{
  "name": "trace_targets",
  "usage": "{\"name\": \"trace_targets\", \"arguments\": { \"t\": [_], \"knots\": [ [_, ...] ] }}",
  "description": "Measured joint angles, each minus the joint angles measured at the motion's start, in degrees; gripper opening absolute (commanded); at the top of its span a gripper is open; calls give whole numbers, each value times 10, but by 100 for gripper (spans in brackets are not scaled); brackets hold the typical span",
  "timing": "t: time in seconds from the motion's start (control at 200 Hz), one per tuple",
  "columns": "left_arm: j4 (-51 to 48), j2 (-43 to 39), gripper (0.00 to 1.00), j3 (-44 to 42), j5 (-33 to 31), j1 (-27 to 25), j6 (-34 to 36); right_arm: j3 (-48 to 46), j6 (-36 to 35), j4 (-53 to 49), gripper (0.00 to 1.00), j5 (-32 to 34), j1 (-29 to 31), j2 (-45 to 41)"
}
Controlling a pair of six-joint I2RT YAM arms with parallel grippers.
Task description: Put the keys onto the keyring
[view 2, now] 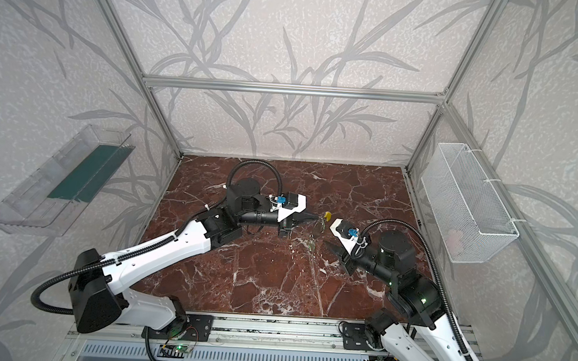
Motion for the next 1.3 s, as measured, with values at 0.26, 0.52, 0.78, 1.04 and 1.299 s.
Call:
{"name": "trace_targets", "arguments": {
  "t": [0.26,0.52,0.78,1.04,1.299],
  "knots": [
    [103,-1,0,-23,13,1,-88,0,8,62,34,12,0,22],
    [138,-2,0,-30,16,1,-121,0,13,116,31,6,0,45],
    [146,-3,0,-30,15,1,-122,0,19,149,29,-8,0,57],
    [152,-3,0,-30,10,1,-122,0,20,154,39,0,0,49],
    [159,-3,0,-30,6,1,-126,0,34,156,34,50,0,40]
  ]
}}
